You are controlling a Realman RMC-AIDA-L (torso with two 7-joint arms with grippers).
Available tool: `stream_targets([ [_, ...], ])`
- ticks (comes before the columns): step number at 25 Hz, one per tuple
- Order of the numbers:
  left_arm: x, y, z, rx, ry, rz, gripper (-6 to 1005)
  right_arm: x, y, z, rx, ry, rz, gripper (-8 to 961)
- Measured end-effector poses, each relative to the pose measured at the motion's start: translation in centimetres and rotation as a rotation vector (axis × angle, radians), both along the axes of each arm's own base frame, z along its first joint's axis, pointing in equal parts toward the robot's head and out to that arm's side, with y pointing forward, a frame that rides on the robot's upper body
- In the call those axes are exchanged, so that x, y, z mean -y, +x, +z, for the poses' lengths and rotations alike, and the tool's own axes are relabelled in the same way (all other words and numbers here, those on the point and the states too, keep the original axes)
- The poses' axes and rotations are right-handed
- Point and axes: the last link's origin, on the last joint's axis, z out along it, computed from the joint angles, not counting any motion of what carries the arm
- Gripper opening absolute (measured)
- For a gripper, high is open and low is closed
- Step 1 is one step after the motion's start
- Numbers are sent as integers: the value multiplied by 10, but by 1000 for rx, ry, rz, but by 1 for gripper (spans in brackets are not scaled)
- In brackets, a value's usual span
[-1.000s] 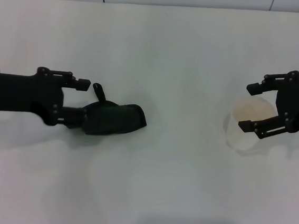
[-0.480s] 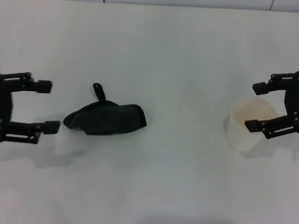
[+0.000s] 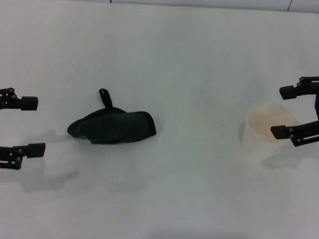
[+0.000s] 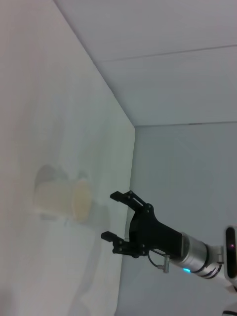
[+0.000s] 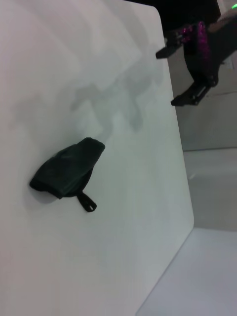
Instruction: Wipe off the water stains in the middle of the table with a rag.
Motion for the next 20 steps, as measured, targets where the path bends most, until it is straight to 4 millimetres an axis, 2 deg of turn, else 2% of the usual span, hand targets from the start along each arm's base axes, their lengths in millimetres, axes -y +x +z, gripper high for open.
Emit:
stream_targets([
  [7,2,0,-1,-2,-8,-1,848,5,-2,10,19,4,-19,868],
  [20,2,1,-2,2,-5,-8,847,8,0,11,23,7,-19,868],
])
